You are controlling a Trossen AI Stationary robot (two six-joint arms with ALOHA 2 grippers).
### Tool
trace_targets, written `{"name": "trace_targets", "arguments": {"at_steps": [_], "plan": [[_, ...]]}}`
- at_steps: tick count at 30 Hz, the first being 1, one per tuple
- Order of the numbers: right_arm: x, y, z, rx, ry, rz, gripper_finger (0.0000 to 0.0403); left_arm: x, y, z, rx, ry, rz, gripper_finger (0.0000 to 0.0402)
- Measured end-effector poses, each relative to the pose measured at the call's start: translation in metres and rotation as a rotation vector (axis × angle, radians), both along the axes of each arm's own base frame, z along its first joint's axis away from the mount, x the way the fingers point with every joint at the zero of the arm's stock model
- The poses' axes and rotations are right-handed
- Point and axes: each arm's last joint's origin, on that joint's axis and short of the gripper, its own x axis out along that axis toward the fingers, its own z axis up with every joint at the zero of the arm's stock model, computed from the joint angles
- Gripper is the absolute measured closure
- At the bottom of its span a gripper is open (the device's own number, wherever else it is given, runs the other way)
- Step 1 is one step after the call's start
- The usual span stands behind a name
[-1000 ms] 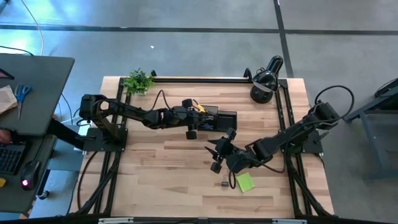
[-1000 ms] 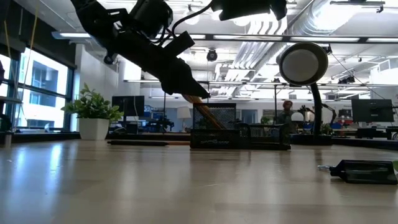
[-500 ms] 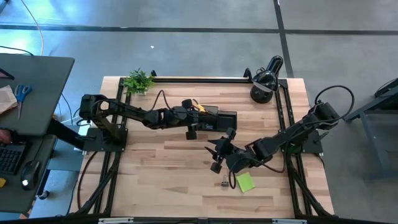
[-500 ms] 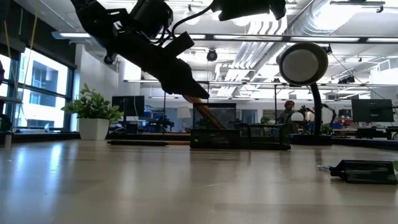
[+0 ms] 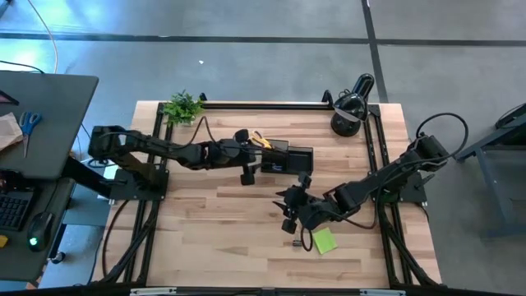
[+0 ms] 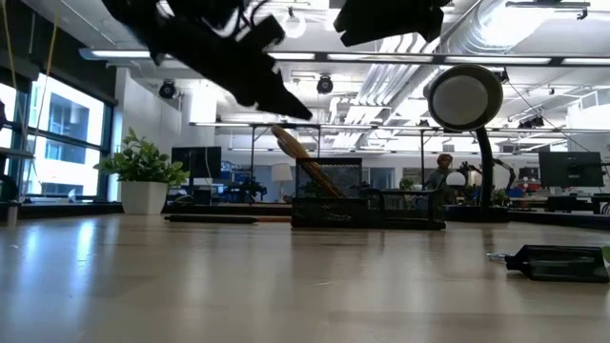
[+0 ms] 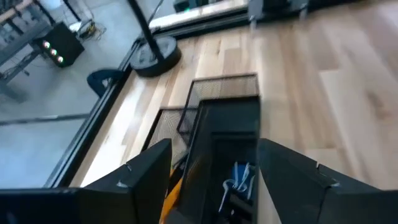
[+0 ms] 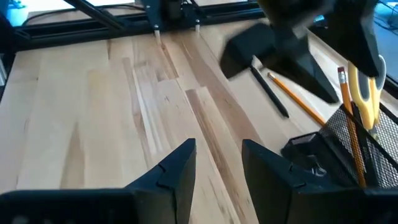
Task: Pick and place office supplies into organizer
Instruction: Put the black binder clip into the desk organizer
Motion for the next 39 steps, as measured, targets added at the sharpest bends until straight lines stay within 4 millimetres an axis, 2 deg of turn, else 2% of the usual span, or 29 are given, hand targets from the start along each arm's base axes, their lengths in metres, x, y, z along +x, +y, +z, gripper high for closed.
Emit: {"name": "trace_targets", "arguments": {"at_steps": [9,15,23,30,34,39], "plan": [[0.0,0.001,-0.001,0.035,0.008,0.007,0.0279,-0.017,-0.017,0.03,-0.004,-0.045,-0.048,0.0195],[-0.001,0.0,-0.002,0.039,0.018,0.002,0.0279,-0.028,-0.028,0.05,-0.064,-0.121,-0.139,0.0204],[-0.001,0.0,-0.002,0.027,0.022,0.009,0.0279,-0.032,-0.038,0.06,-0.129,-0.182,-0.269,0.0209],[0.01,0.008,-0.026,0.04,0.093,0.075,0.0276,-0.037,-0.039,0.067,-0.14,-0.209,-0.265,0.0209],[0.017,0.013,-0.037,0.072,0.103,0.11,0.0251,-0.044,-0.04,0.075,-0.145,-0.222,-0.28,0.0208],[0.01,0.027,-0.041,0.176,0.121,0.123,0.0196,-0.058,-0.042,0.084,-0.155,-0.22,-0.306,0.0213]]}}
